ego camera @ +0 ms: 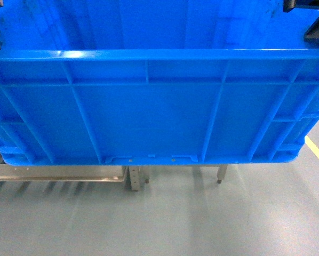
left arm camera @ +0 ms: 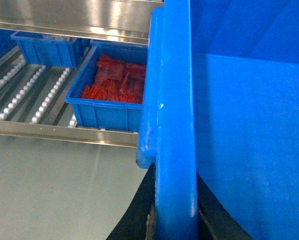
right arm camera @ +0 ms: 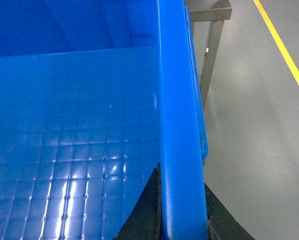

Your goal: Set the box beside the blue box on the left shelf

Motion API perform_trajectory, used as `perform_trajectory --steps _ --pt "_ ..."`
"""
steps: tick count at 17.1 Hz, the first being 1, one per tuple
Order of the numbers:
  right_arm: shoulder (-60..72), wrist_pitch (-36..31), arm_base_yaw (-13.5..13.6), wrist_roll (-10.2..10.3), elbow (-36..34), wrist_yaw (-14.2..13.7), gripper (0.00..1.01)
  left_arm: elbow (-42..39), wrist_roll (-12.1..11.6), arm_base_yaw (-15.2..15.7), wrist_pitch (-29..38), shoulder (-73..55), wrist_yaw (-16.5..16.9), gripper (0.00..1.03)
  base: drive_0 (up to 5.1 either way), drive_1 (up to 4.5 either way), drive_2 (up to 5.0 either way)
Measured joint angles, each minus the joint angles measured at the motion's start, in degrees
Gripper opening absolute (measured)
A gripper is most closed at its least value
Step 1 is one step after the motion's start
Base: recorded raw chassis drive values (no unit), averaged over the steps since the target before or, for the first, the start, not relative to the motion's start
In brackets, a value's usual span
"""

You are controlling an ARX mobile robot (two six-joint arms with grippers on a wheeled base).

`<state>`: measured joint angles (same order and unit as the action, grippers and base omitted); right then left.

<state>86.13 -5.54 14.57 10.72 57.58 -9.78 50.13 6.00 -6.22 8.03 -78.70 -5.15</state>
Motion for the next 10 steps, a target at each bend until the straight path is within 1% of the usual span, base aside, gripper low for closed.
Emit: perform_trajectory --steps 10 --pt "0.02 0.17 0.00 -0.02 0.00 -0.02 0.09 0.00 0.04 0.02 -0.28 0.00 -0.02 0.08 -5.0 2.39 2.4"
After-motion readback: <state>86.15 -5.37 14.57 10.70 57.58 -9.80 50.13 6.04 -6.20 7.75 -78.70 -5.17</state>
